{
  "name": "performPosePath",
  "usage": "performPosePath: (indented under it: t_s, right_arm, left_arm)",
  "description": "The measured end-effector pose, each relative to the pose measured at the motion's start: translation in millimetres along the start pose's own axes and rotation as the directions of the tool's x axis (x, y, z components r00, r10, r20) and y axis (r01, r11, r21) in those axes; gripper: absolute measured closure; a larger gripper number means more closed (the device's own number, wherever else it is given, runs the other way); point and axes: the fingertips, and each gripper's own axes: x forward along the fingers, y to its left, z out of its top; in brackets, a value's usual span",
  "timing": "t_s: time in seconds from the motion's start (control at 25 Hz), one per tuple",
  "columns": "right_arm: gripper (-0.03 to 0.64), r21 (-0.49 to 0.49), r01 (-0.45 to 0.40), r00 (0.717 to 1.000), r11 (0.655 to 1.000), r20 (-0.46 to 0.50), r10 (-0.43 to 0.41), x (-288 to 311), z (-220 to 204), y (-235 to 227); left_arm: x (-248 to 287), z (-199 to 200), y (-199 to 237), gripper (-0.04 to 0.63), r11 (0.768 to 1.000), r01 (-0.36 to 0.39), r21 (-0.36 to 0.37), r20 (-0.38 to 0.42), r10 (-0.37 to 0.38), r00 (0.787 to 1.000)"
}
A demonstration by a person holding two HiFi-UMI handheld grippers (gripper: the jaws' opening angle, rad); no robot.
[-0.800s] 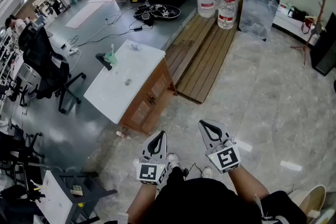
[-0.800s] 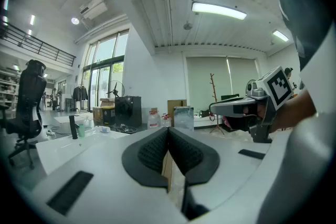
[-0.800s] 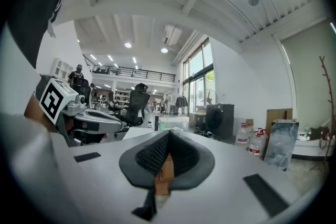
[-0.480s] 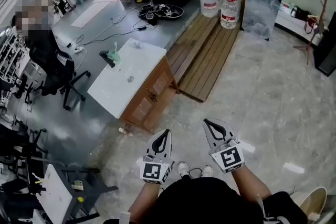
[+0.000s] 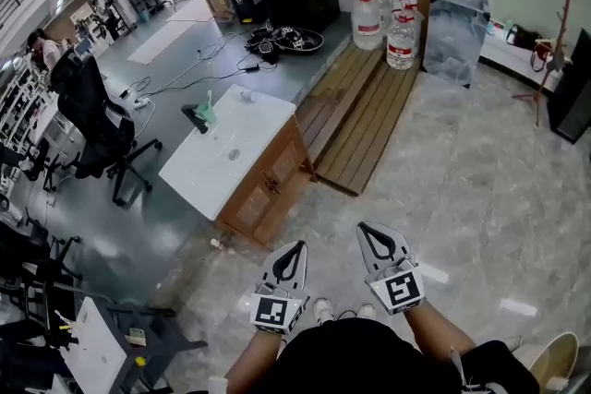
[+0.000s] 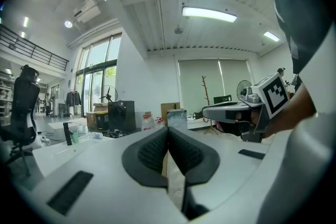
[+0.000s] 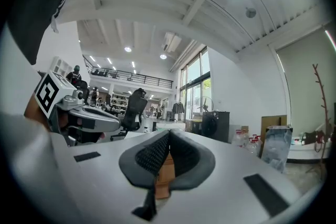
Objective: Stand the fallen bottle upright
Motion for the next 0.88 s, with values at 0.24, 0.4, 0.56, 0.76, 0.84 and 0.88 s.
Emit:
performPosePath:
  t_s: [0.24, 0.4, 0.56, 0.76, 0.84, 0.88]
  right_arm:
    - [0.600, -0.007, 0.038, 0.995, 0.999, 0.096, -0.037, 17.5, 21.4, 14.7]
    - [0.586, -0.024, 0.040, 0.991, 0.999, 0.127, -0.037, 33.6, 34.9, 24.3]
    - [0.503, -0.033, 0.026, 0.992, 0.999, 0.127, -0.022, 51.3, 43.7, 34.7]
    - [0.401, -0.056, 0.040, 0.994, 0.998, 0.107, -0.033, 79.0, 41.2, 50.0]
    - [0.371, -0.053, 0.045, 0.995, 0.998, 0.093, -0.039, 89.3, 38.7, 56.8]
    - [0.350, -0.051, 0.048, 0.995, 0.998, 0.088, -0.044, 93.9, 38.0, 60.0]
  left_arm:
    - [-9.7, -0.2, 21.8, 0.578, 1.000, 0.017, -0.011, 0.011, -0.017, 1.000]
    - [-13.7, 0.6, 44.6, 0.578, 1.000, 0.011, -0.024, 0.020, -0.010, 1.000]
    - [-15.1, 4.5, 62.0, 0.578, 0.999, 0.021, -0.028, 0.028, -0.021, 0.999]
    - [-16.5, 3.1, 94.0, 0.578, 0.999, 0.037, -0.025, 0.045, -0.036, 0.998]
    - [-18.6, 0.7, 106.3, 0.578, 0.999, 0.044, -0.026, 0.048, -0.042, 0.998]
    - [-20.0, -0.3, 111.5, 0.578, 0.998, 0.049, -0.028, 0.048, -0.047, 0.998]
